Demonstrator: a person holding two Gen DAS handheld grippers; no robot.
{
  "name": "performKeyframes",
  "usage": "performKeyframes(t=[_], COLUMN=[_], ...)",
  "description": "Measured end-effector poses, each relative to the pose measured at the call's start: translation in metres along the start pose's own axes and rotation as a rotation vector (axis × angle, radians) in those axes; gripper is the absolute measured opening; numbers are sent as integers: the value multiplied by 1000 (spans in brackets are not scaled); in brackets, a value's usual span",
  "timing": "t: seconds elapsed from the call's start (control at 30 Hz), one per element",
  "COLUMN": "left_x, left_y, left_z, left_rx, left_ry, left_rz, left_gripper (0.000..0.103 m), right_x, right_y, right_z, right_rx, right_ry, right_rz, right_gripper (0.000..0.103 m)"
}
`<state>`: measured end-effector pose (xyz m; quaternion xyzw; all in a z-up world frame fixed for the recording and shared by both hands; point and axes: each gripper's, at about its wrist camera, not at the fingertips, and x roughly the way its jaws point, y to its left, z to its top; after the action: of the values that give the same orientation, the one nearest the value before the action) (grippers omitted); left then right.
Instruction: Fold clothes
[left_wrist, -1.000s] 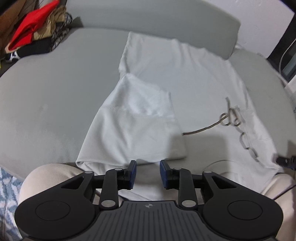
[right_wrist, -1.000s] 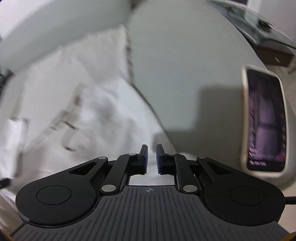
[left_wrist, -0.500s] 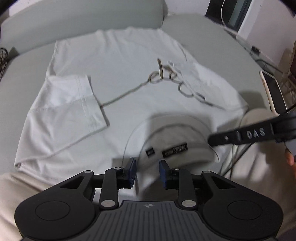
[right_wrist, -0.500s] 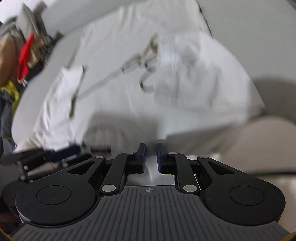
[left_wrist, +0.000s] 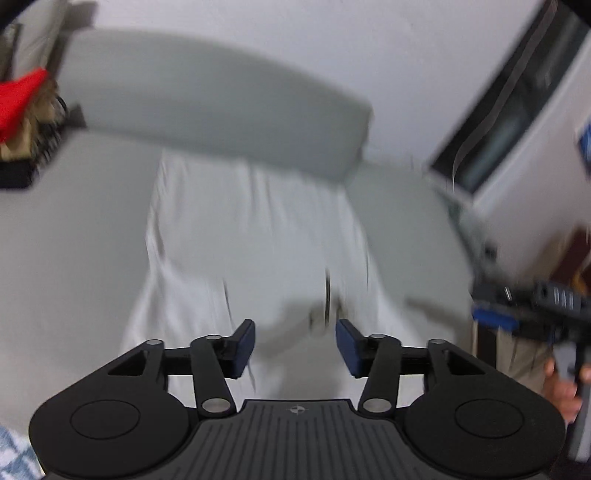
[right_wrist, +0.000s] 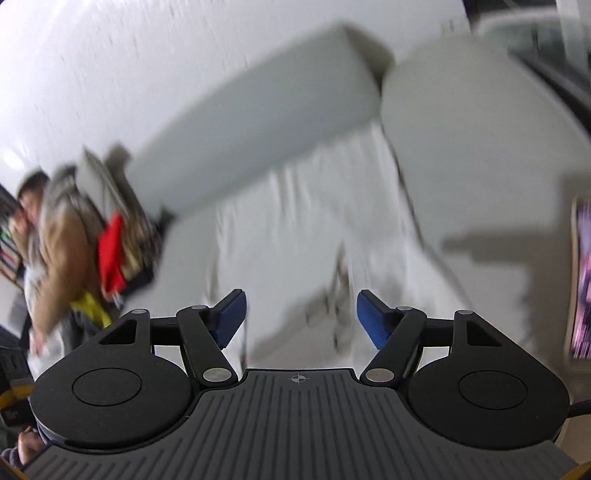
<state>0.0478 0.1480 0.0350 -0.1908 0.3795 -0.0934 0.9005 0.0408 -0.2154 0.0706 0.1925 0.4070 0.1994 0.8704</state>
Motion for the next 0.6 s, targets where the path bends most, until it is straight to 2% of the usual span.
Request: performKeyframes(t=[0.07,0.13,0.2,0.27,0.37,0.43,0.6], left_x=[0,25,50,92,151,189,260], left_y=[11,28,44,73,113,138,182], left_z=[30,54,77,93,111,122,147], left_rx=[-36,-48,-59,-96,-133,-151,-177], left_ry=[-47,-44,-40,0,35,46,1], left_rz=[-8,17,42,108,193,241,270], left_gripper=[58,70,69,66,61,58,56], right_x=[2,19,58,106,173,215,301], right_y=[-2,-9,-18,-29,-62,-83,-132], right_z=[28,51,68,81,101,112,153], right_rx=[-18,-30,-26,1,63,92,140], right_ry=[-22,-9,29,82,129,127,84], right_rz=[-13,-34,-63,-93,-118,-148,-231], right_gripper=[73,73,73,72,65,60,54])
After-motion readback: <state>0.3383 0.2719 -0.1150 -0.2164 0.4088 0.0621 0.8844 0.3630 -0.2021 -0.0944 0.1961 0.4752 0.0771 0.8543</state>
